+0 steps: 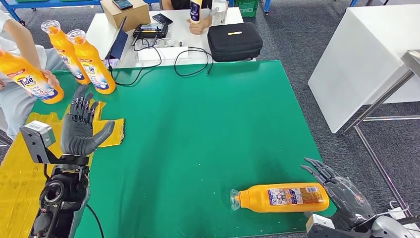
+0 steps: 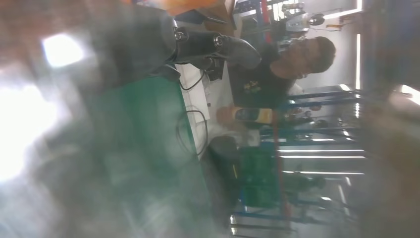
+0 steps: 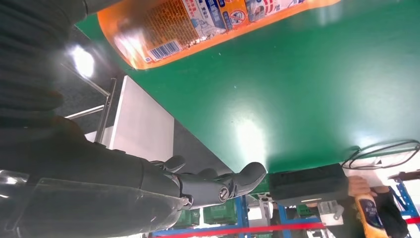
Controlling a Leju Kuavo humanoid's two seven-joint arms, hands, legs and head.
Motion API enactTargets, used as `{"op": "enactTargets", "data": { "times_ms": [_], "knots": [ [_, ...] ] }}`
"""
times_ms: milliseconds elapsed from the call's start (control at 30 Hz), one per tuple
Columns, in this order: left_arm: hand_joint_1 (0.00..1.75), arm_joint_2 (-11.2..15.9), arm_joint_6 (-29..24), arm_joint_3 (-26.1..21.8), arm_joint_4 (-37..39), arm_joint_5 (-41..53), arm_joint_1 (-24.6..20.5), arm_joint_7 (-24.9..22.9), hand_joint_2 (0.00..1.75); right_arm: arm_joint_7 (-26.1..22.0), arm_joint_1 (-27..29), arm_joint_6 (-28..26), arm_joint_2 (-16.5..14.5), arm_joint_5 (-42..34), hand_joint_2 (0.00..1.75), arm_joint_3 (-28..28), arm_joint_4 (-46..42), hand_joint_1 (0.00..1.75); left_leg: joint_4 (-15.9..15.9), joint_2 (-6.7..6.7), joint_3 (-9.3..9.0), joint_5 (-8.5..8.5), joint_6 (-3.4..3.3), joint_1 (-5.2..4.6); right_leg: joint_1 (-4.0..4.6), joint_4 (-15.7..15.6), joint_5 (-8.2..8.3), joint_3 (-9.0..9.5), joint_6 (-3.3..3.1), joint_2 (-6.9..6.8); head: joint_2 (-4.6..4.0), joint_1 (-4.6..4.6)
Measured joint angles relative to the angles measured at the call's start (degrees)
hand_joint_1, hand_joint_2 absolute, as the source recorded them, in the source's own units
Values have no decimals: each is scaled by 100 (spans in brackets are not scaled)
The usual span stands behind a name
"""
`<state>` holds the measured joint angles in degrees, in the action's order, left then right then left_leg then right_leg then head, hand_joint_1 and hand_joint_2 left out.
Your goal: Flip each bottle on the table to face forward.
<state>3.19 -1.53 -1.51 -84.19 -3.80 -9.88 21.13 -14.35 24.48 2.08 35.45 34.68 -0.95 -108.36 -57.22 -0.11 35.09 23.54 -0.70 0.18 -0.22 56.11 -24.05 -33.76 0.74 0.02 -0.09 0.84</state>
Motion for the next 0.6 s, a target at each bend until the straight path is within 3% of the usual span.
{"op": "enactTargets", "data": {
  "times_ms": [233,600],
  "knots": [
    [0,-15,-19,49,74,-41,-86,-22,175,182,-50,151,47,122,175,28,267,0,0,0,0,0,0,0,0,0,0,2,0,0,0,-1],
    [0,-109,-11,241,262,-106,-301,-90,175,391,-764,217,-152,262,175,578,1574,0,0,-1,-1,-2,-1,1,1,1,1,3,0,0,0,0]
  ]
}}
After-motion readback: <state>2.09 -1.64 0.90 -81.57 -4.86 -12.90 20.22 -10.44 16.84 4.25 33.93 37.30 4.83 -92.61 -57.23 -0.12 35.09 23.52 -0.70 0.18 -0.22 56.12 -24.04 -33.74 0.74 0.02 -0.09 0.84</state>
